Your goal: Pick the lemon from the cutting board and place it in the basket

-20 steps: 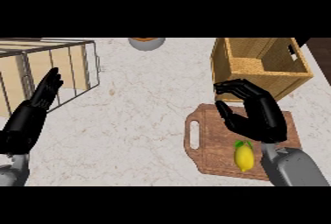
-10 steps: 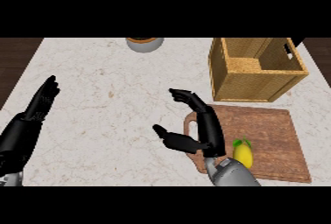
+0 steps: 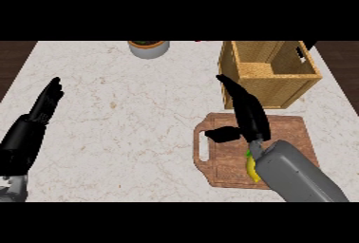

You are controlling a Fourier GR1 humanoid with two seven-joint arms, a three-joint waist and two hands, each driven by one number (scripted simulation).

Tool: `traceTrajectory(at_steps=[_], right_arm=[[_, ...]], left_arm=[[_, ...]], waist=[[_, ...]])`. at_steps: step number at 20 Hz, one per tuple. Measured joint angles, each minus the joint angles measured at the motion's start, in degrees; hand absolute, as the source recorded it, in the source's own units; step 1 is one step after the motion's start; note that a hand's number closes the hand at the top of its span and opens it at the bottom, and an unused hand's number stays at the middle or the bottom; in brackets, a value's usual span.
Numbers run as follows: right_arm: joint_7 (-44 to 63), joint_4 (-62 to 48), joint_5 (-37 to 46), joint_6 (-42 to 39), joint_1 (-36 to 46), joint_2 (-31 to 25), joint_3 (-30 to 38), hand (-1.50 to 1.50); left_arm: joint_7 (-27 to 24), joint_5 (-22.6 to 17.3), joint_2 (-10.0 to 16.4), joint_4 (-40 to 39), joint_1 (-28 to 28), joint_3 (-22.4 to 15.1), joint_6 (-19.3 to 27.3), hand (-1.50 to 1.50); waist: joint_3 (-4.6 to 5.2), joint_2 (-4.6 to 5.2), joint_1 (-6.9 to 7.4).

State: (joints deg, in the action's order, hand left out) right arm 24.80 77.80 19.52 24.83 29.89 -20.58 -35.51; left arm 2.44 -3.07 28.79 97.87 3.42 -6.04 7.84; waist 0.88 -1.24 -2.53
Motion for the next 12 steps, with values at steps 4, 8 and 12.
traceTrajectory(at_steps=[4, 8, 12], right_arm=[[10.2, 0.5, 0.2, -14.9, 5.5, -5.3, -3.8, -1.5], [21.0, 4.2, -4.9, -30.4, 10.7, -7.8, -5.1, -1.5], [30.6, 7.5, -13.1, -42.5, 15.7, -9.1, -3.1, -1.5]], left_arm=[[0.2, 0.1, -0.1, -1.2, 1.3, -0.1, -0.2, 0.0], [-0.4, 0.2, -0.5, -2.5, 2.0, 0.1, -0.4, 0.0], [-0.8, 0.2, -0.9, -4.1, 3.7, 0.3, -0.8, 0.0]], waist=[[0.04, 0.02, 0.37], [-0.17, 0.08, 0.51], [-0.45, 0.44, 0.89]])
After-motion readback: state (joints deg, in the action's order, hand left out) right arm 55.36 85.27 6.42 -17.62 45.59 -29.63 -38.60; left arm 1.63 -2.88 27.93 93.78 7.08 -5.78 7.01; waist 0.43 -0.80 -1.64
